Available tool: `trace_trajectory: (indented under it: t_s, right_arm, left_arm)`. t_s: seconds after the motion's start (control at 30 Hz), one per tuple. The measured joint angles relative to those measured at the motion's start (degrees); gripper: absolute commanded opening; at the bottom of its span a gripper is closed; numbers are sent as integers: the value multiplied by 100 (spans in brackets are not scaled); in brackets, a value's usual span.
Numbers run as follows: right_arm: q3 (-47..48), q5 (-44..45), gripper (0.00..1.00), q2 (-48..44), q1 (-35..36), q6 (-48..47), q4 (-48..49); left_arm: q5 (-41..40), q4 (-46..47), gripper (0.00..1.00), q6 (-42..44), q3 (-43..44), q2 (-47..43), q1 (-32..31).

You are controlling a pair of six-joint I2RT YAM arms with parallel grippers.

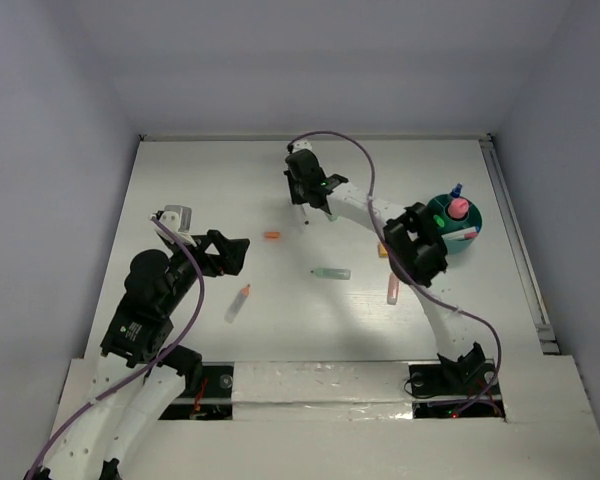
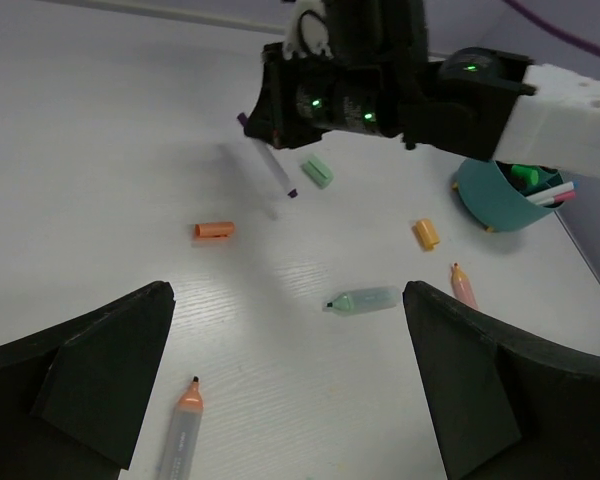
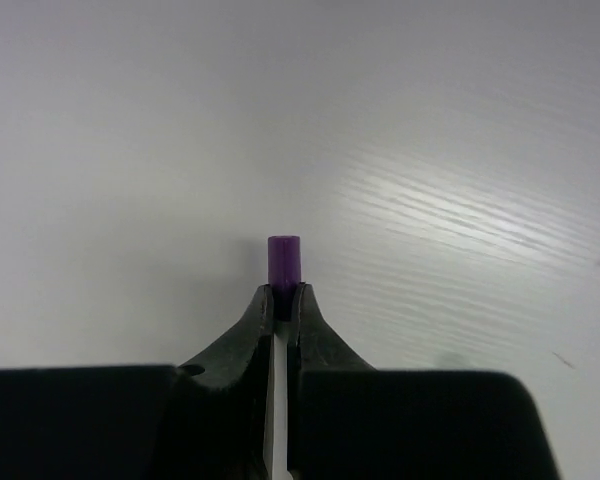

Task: Sort the stationery into containers
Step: Pick up the pen from the center of the board, then place the pen in the storage box.

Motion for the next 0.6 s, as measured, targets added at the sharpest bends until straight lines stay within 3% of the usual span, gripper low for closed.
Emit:
trace_trajectory:
  t_s: [0.17,0.3,0.43,0.6]
  right_arm:
    - [-1886,815,0,-2052,-72,221,1495]
    - [-3753,1755,0,-4251,-258,133,3023]
    - [-5626,2715,0,-6422,-1078,188,4153]
    - [-7261,3585,0,-7733,-2251,229,4562]
  left_arm:
    - [37,0,99,0,0,4,0]
    - [55,0,99,0,0,-33,-2]
    - [61,4,99,0,0,-133,-55]
    - [81,7,99,2,0,-219,-179]
